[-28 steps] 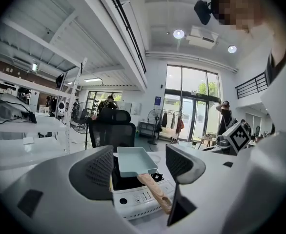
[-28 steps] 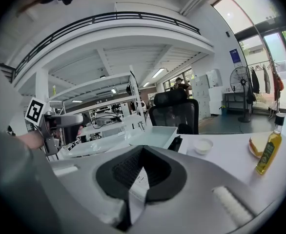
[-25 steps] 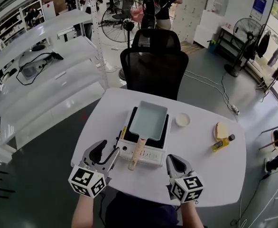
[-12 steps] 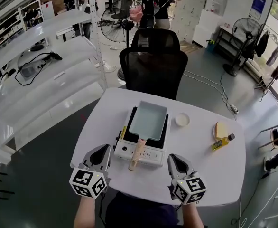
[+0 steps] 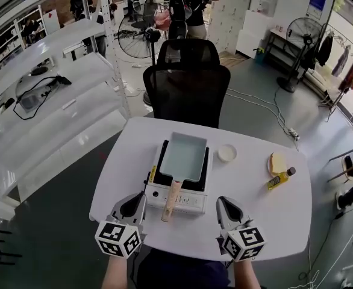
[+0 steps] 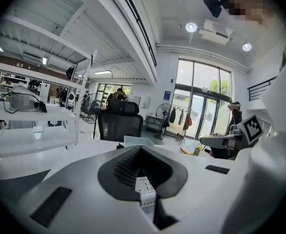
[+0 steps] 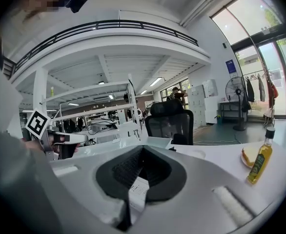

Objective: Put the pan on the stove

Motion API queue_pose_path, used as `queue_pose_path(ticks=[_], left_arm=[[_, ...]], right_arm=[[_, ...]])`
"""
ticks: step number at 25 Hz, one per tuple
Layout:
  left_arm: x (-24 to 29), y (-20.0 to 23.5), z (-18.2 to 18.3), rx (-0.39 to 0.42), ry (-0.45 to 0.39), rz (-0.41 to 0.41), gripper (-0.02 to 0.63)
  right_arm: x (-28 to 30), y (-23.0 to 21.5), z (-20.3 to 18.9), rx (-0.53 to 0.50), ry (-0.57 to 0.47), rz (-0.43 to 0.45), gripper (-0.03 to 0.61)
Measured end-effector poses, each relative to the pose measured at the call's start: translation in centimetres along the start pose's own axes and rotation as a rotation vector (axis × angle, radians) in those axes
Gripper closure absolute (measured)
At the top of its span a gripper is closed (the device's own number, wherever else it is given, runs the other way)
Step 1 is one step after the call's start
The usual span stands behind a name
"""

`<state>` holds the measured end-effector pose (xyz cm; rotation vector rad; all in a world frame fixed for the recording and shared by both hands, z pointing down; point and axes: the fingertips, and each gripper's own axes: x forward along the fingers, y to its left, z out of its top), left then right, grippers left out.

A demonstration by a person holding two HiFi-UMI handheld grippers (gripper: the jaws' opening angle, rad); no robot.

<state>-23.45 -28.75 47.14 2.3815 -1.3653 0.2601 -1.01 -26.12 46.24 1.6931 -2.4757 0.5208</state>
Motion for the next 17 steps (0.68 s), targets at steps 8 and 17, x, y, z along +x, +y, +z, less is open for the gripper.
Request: queue_pose_path(ticks=[8, 17], left_arm=[[0.8, -0.1, -0.2, 0.007, 0.022, -0.017, 0.604], [1.7, -0.9, -1.2, -0.004, 0.051, -0.05, 0.604]], right_arm=[[0.5, -0.2, -0.1, 0.007, 0.003, -0.005, 0.577], [0.6, -0.5, -0.5, 0.006, 0.016, -0.013, 0.577]])
